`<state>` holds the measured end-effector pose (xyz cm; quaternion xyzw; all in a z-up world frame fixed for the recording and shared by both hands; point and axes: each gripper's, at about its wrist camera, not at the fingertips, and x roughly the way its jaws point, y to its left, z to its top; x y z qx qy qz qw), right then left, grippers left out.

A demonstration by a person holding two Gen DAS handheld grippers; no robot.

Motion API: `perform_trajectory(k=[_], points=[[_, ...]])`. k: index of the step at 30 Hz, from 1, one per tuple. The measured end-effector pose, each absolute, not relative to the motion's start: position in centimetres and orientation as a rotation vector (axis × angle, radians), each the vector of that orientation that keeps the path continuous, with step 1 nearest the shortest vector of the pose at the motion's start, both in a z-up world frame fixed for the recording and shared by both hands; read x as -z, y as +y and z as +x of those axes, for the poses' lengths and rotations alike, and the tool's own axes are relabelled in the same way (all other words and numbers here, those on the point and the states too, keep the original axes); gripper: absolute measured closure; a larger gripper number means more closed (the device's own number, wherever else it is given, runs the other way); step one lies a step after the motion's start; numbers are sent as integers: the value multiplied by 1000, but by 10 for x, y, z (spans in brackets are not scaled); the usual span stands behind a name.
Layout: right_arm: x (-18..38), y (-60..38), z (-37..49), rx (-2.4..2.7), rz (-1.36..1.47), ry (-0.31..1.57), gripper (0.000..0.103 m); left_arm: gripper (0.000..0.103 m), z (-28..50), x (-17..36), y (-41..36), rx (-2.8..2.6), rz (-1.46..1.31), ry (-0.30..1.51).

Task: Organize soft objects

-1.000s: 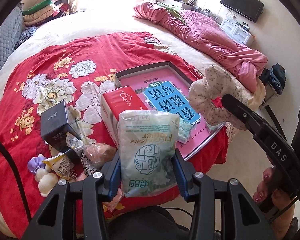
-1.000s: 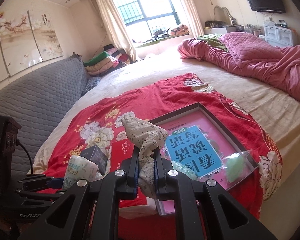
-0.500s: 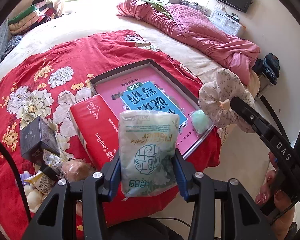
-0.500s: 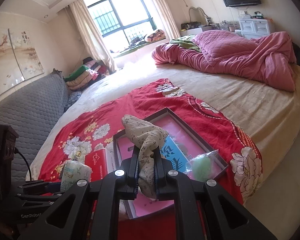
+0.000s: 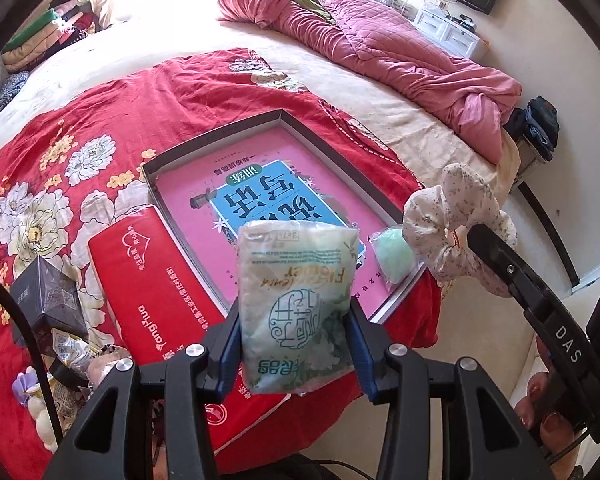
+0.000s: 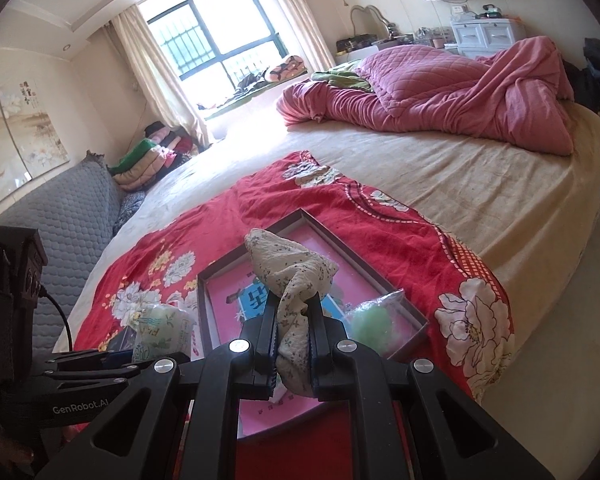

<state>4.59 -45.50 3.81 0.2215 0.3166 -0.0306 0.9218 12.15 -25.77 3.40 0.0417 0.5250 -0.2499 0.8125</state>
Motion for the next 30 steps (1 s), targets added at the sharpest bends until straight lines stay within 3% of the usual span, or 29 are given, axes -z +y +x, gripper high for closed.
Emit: perform_trajectory(k=[30], points=[[41,-437,96,-40,476,844,89,56,156,14,-288,541,155,1215]])
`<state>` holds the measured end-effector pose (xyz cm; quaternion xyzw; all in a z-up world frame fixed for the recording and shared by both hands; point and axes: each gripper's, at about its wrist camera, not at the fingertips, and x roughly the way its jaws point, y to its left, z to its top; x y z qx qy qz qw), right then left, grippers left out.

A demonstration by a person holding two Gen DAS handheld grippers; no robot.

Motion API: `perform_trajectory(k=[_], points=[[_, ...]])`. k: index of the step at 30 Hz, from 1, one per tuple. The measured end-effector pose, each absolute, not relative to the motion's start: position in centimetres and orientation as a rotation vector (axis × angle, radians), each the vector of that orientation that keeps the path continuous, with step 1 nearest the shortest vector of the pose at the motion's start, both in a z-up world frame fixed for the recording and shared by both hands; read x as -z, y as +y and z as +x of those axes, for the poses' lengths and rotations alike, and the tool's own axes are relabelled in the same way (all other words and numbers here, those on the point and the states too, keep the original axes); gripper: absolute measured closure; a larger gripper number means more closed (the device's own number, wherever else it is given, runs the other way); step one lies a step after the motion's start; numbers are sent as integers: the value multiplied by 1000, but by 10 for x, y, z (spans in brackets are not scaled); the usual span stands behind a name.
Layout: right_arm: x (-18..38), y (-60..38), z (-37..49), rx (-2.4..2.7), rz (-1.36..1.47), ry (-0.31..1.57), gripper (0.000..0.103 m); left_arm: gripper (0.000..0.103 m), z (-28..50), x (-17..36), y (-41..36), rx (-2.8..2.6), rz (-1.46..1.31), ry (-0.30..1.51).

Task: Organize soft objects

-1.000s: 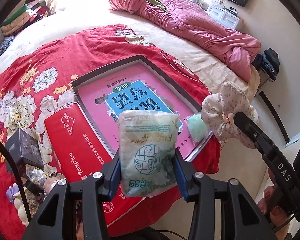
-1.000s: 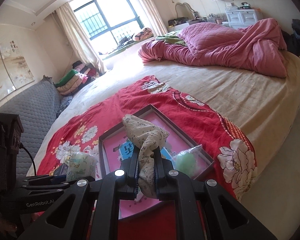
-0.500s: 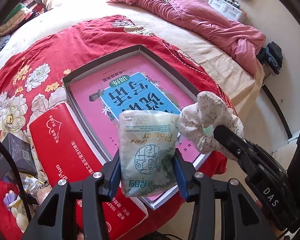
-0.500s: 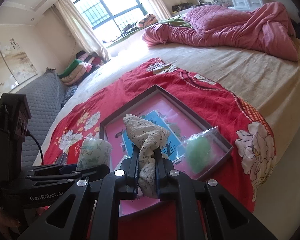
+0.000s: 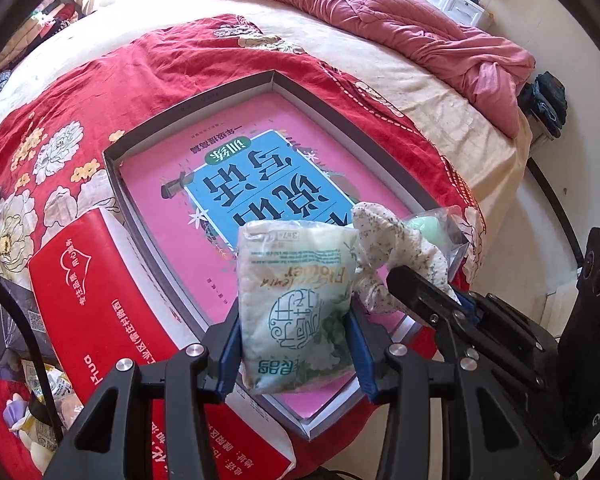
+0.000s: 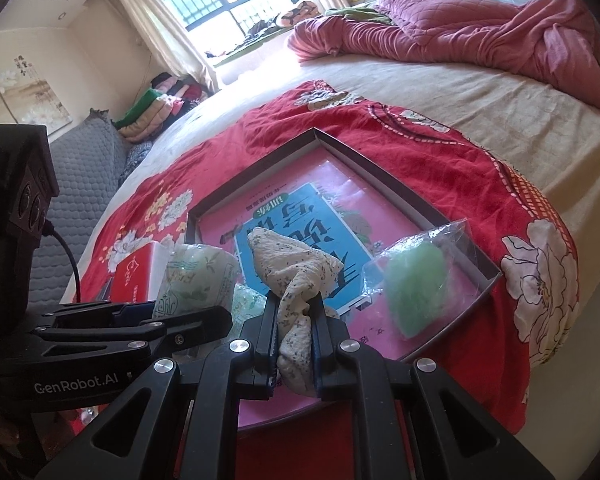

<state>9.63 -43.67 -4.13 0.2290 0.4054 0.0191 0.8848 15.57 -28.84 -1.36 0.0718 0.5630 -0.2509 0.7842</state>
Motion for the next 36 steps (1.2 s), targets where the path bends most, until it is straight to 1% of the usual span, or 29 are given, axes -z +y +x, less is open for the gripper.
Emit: perform_trajectory(k=[3,9,11,21,26,29,36], points=[[47,-439,97,-16,476,841,88,56,157,17,-288,538,160,1221],[52,-445,100,27,444,846,81,56,162,25,-290,534,159,1246],[53,-447,100,43,429,848,76,56,162,26,-292,530,165,1247],[45,-449,98,61,389,825,71,55,165,30,-304,526,220,1251],[42,-453,95,88,380,822,65,55,165,32,-307,527,233,1259],[41,-456,93,100,378,819,64,55,164,33,-309,531,247,1258],[39,-461,89,136,358,819,56,50,163,34,-314,546,253,1261]])
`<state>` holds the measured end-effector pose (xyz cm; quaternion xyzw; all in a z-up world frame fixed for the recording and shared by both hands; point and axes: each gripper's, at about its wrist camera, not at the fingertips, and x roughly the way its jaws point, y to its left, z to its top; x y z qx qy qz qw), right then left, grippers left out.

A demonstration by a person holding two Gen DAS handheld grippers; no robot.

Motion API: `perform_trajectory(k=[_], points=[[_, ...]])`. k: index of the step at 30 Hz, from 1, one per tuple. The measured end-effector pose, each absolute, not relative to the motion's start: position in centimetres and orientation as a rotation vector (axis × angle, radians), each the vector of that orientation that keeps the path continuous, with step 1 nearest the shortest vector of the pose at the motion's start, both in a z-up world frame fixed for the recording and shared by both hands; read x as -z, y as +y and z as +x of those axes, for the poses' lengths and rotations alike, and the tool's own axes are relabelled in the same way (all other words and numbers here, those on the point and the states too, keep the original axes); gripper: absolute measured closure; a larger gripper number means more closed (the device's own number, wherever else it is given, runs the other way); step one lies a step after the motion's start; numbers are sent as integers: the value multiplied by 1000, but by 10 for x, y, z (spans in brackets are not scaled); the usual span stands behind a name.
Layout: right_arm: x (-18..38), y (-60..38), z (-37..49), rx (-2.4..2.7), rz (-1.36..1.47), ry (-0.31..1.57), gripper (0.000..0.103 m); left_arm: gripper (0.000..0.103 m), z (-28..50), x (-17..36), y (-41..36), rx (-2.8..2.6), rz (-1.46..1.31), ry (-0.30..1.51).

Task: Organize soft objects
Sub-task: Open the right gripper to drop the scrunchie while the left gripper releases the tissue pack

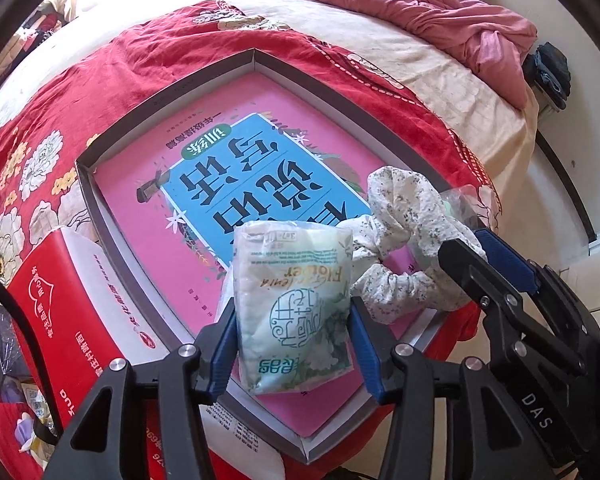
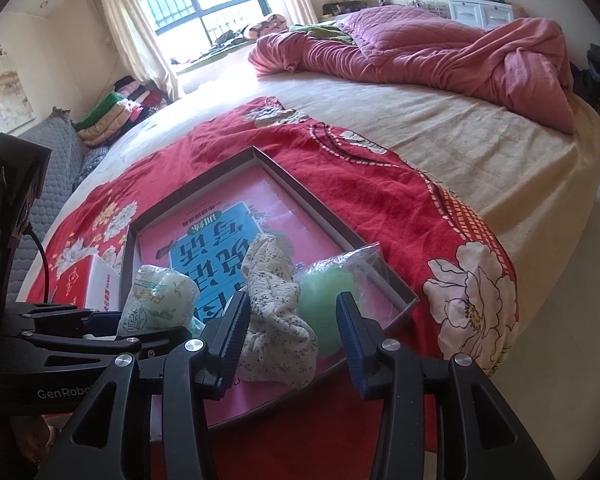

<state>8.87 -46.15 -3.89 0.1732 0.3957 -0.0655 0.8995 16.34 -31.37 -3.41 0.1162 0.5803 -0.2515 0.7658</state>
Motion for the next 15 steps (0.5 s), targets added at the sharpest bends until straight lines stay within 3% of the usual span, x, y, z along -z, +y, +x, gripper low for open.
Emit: perform_trajectory(k=[6,15], points=[[36,-467,86,153,373,808,54,41,162,33,-314,550,253,1254],[32,-469,83,167,368,807,49,36,158,24,-308,555,230,1238]])
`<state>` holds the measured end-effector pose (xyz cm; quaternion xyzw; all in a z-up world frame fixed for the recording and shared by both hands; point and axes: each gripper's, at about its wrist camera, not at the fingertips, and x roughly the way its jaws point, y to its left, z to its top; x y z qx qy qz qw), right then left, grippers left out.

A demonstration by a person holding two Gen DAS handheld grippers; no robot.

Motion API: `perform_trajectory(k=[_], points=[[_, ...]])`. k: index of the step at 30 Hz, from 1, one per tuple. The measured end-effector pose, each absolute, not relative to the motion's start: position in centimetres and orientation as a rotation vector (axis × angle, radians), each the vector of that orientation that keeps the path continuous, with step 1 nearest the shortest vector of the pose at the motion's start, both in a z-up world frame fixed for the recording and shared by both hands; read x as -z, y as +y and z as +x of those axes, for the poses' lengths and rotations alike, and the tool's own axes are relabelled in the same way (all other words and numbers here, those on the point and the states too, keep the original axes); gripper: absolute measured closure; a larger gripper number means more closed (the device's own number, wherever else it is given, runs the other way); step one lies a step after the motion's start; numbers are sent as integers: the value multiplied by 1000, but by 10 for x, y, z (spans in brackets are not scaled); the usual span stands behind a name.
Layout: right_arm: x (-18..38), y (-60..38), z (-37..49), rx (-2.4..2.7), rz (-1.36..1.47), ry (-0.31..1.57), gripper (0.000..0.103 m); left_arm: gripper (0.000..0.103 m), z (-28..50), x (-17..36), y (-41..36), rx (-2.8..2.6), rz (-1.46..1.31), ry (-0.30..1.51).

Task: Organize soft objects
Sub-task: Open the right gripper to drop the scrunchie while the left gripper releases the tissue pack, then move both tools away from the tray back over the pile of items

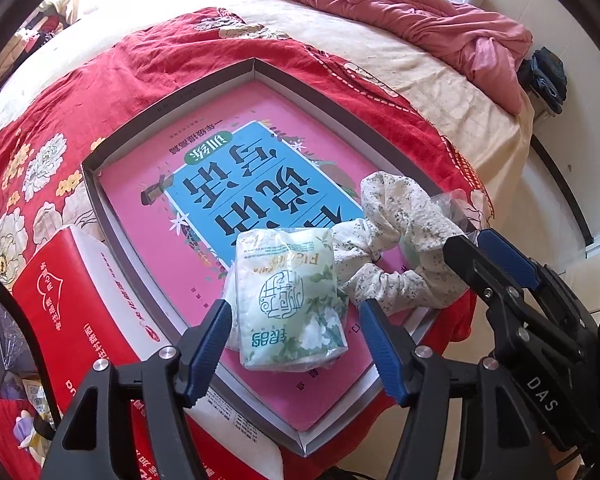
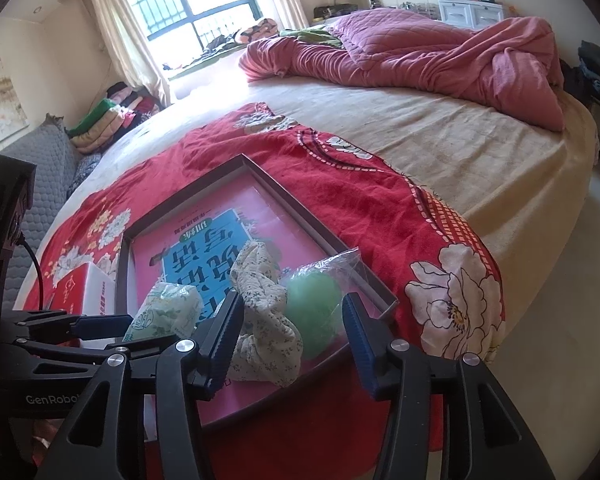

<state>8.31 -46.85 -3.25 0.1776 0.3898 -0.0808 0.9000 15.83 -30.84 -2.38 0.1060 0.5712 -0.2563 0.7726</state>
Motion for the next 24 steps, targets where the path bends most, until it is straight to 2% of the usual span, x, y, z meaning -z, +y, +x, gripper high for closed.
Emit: perform_trajectory(k=[12,17,24], points=[[24,-463,80,204,309,807,36,28,150,5,-295,533,209,1200],[17,-457,79,226,248,799,28,27,145,-3,-292,521,215,1180],[11,-452,78,251,195,801,26,19,140,-10,-284,486,239,1169]])
